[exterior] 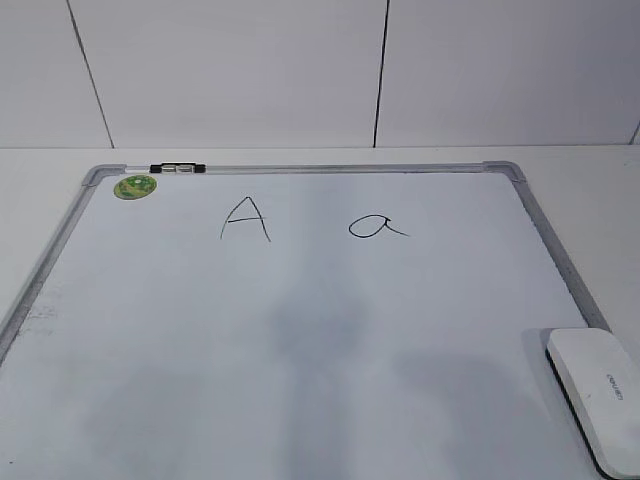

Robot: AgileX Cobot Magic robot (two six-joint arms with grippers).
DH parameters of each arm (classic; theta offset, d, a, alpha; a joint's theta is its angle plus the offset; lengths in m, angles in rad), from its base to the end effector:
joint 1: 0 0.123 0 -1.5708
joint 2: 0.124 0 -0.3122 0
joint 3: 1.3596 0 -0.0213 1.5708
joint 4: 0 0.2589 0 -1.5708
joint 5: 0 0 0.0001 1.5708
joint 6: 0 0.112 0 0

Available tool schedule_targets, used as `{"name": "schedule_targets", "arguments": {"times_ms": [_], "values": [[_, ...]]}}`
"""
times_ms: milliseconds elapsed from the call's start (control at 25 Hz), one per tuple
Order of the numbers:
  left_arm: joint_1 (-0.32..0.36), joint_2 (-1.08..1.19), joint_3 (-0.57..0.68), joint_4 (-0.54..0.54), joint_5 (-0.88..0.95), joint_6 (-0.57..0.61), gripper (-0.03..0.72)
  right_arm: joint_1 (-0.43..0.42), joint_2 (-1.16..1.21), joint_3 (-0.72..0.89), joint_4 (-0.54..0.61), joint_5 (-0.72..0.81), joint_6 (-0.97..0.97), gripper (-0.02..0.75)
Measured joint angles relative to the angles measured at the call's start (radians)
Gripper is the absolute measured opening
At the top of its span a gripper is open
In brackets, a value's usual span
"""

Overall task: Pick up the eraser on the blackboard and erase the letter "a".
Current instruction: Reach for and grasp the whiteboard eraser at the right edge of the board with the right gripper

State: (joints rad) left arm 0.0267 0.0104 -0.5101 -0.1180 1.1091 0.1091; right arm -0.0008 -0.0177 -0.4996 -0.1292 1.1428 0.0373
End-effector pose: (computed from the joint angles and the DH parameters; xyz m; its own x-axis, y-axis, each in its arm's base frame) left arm -0.0086 -0.0120 0.2706 -0.4918 0.0429 -0.8697 0.0928 0.9957 -0.0034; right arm -0.0139 -0.0131 0.2640 -0.5116 -0.0161 -0.8591 0.0932 0.9929 -0.0740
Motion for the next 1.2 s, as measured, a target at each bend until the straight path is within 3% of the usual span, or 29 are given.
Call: {"name": "schedule_targets", "arguments": {"times_ms": [1200], "values": [[0.000,0.000,0.000,0.000,0.000,0.000,0.297,0.000,0.000,0.000,0.000,0.000,0.000,0.575]]}}
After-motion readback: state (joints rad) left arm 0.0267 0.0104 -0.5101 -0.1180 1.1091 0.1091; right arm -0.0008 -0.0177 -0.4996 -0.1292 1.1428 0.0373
